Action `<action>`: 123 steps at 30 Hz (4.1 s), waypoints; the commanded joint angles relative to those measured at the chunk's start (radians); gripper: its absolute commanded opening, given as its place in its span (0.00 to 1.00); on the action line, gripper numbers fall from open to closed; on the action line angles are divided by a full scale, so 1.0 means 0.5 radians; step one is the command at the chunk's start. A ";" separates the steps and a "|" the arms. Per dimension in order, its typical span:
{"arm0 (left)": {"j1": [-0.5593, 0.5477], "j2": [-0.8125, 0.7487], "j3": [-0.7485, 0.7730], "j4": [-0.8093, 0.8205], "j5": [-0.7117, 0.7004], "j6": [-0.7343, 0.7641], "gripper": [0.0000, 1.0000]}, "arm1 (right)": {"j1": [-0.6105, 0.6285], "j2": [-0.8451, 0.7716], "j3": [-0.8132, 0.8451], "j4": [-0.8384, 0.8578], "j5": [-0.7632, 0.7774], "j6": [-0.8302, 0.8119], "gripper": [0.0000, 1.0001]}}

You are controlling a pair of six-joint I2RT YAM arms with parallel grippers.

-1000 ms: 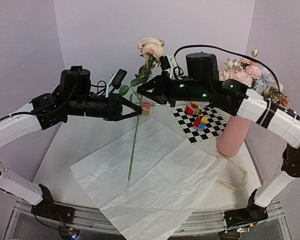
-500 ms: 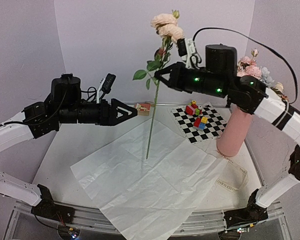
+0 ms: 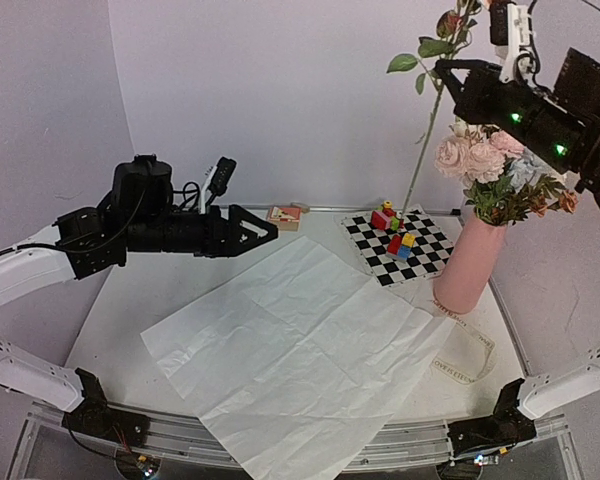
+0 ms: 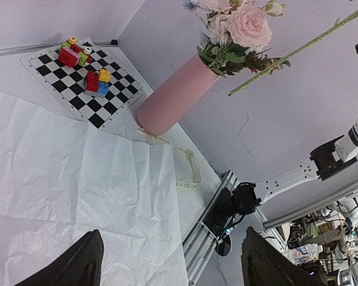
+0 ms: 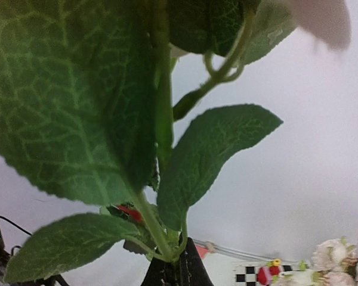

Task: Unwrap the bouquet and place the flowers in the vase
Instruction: Pick up the fake flower from the wrapping paper, then insert the fake flower into the vase.

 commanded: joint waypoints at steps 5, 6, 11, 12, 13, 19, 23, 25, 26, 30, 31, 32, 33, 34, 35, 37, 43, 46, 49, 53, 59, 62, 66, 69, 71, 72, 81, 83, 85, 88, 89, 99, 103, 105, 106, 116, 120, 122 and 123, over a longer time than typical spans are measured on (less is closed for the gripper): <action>0.004 0.136 0.074 0.070 0.012 -0.013 0.80 | 0.006 -0.402 -0.292 -0.024 0.539 -0.440 0.00; 0.004 0.156 0.084 0.070 0.020 -0.015 0.80 | 0.005 -0.440 -0.337 -0.026 0.592 -0.452 0.00; 0.004 0.238 0.132 0.070 0.053 -0.018 0.79 | -0.003 -0.611 -0.571 0.112 0.860 -0.554 0.00; 0.004 0.254 0.143 0.070 0.058 -0.018 0.79 | -0.011 -0.643 -0.622 0.167 0.880 -0.578 0.00; 0.004 0.269 0.155 0.069 0.063 -0.018 0.80 | -0.024 -0.671 -0.671 0.221 0.897 -0.602 0.00; 0.004 0.349 0.218 0.073 0.098 -0.015 0.79 | -0.294 -0.700 -0.773 0.415 0.719 -0.611 0.00; 0.004 0.368 0.239 0.073 0.106 -0.012 0.79 | -0.561 -0.583 -0.723 0.415 0.498 -0.556 0.00; 0.003 0.364 0.240 0.073 0.102 -0.014 0.79 | -0.699 -0.527 -0.688 0.415 0.362 -0.505 0.00; 0.003 0.359 0.237 0.073 0.095 -0.016 0.79 | -0.793 -0.500 -0.672 0.415 0.280 -0.465 0.00; 0.004 0.338 0.226 0.074 0.070 -0.027 0.79 | -1.078 -0.402 -0.622 0.415 -0.025 -0.275 0.00; 0.003 0.335 0.223 0.073 0.066 -0.034 0.79 | -1.125 -0.382 -0.610 0.415 -0.080 -0.242 0.00; 0.003 0.329 0.220 0.073 0.064 -0.038 0.79 | -1.161 -0.364 -0.602 0.418 -0.122 -0.218 0.00; 0.004 0.325 0.218 0.074 0.062 -0.043 0.79 | -1.197 -0.345 -0.594 0.425 -0.164 -0.193 0.00; 0.004 0.320 0.214 0.075 0.058 -0.049 0.79 | -1.233 -0.327 -0.589 0.435 -0.205 -0.166 0.00; 0.004 0.314 0.210 0.075 0.054 -0.054 0.79 | -1.267 -0.317 -0.593 0.451 -0.242 -0.135 0.00; 0.004 0.298 0.204 0.073 0.041 -0.059 0.79 | -1.325 -0.317 -0.629 0.517 -0.326 -0.077 0.00; 0.004 0.279 0.215 0.071 0.026 -0.054 0.79 | -1.382 -0.330 -0.704 0.666 -0.418 -0.003 0.00; 0.004 0.270 0.212 0.071 0.023 -0.051 0.79 | -1.384 -0.334 -0.697 0.688 -0.428 -0.004 0.00; 0.004 0.270 0.209 0.070 0.025 -0.054 0.79 | -1.384 -0.332 -0.694 0.695 -0.424 -0.018 0.00; 0.004 0.273 0.204 0.071 0.039 -0.055 0.79 | -1.389 -0.336 -0.733 0.704 -0.416 -0.021 0.00; 0.004 0.250 0.173 0.070 0.045 -0.078 0.79 | -1.394 -0.432 -0.934 0.782 -0.401 -0.047 0.00; 0.004 0.232 0.155 0.068 0.043 -0.092 0.79 | -1.401 -0.498 -1.061 0.839 -0.413 -0.084 0.00; 0.003 0.223 0.151 0.070 0.048 -0.104 0.79 | -1.409 -0.571 -1.167 0.915 -0.434 -0.128 0.00; 0.004 0.220 0.159 0.070 0.052 -0.104 0.79 | -1.412 -0.579 -1.138 0.922 -0.449 -0.148 0.00; 0.004 0.223 0.162 0.070 0.055 -0.103 0.79 | -1.412 -0.573 -1.092 0.925 -0.470 -0.160 0.00; 0.004 0.225 0.163 0.070 0.057 -0.101 0.79 | -1.412 -0.568 -1.069 0.928 -0.483 -0.170 0.00; 0.002 0.221 0.165 0.070 0.070 -0.109 0.79 | -1.415 -0.532 -0.982 0.950 -0.514 -0.219 0.00; 0.004 0.204 0.156 0.070 0.064 -0.110 0.79 | -1.415 -0.532 -0.956 0.951 -0.520 -0.218 0.00; 0.004 0.192 0.144 0.070 0.054 -0.113 0.79 | -1.415 -0.527 -0.934 0.957 -0.519 -0.226 0.00; 0.003 0.187 0.133 0.070 0.053 -0.113 0.78 | -1.415 -0.522 -0.947 0.957 -0.504 -0.234 0.00; 0.003 0.189 0.133 0.070 0.055 -0.113 0.79 | -1.415 -0.523 -0.965 0.955 -0.500 -0.230 0.00; 0.004 0.180 0.122 0.070 0.064 -0.113 0.79 | -1.415 -0.609 -1.195 0.971 -0.546 -0.270 0.00; 0.002 0.169 0.118 0.068 0.064 -0.118 0.79 | -1.415 -0.648 -1.255 1.010 -0.574 -0.346 0.00; 0.004 0.170 0.122 0.067 0.064 -0.117 0.79 | -1.415 -0.651 -1.248 1.018 -0.579 -0.377 0.00; 0.004 0.172 0.125 0.067 0.064 -0.116 0.79 | -1.415 -0.649 -1.239 1.018 -0.580 -0.392 0.00; 0.003 0.216 0.156 0.065 0.086 -0.110 0.79 | -1.422 -0.596 -1.223 1.021 -0.625 -0.422 0.00; 0.004 0.210 0.150 0.061 0.083 -0.114 0.79 | -1.444 -0.628 -1.323 1.021 -0.587 -0.308 0.00; 0.004 0.198 0.142 0.061 0.076 -0.117 0.78 | -1.458 -0.645 -1.376 1.021 -0.567 -0.247 0.00; 0.004 0.191 0.138 0.062 0.072 -0.118 0.78 | -1.465 -0.653 -1.404 1.021 -0.556 -0.219 0.00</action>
